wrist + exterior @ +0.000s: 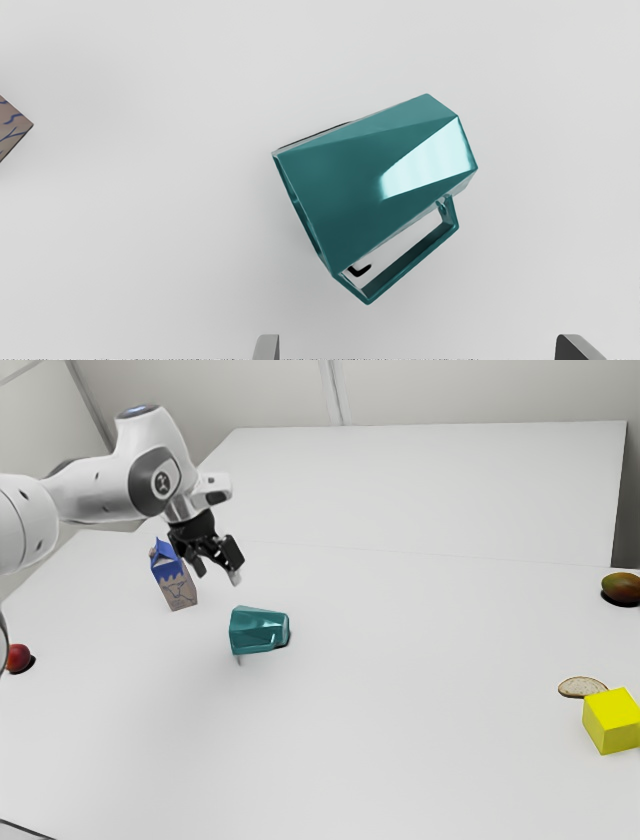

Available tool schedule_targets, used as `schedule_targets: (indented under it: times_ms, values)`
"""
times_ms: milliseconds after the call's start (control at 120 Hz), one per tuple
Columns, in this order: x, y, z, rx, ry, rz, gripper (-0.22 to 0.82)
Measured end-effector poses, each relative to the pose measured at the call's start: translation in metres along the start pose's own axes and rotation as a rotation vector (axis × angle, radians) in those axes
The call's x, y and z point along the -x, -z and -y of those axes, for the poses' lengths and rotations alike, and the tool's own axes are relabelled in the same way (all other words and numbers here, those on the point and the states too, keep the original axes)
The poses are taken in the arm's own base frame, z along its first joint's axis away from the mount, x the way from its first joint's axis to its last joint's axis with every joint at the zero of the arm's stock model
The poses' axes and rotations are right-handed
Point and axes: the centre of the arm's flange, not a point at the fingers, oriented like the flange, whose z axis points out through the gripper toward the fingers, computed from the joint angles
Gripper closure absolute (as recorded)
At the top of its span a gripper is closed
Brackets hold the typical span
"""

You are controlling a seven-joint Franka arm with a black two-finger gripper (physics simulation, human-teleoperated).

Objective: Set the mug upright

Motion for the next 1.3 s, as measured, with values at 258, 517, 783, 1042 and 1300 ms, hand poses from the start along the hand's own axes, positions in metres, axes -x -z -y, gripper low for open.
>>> schedule_targets:
  times_ms: [258,517,783,1042,1300]
  values:
    - [0.019,-0.026,0.046,0.126,0.122,-0.012,0.0]
    - [0.016,-0.086,0.073,0.362,0.25,-0.038,0.0]
    - [0.016,-0.122,0.082,0.528,0.331,-0.067,0.0]
    - [0.016,-0.147,0.086,0.62,0.376,-0.075,0.0]
    - [0.014,-0.153,0.085,0.688,0.412,-0.112,0.09]
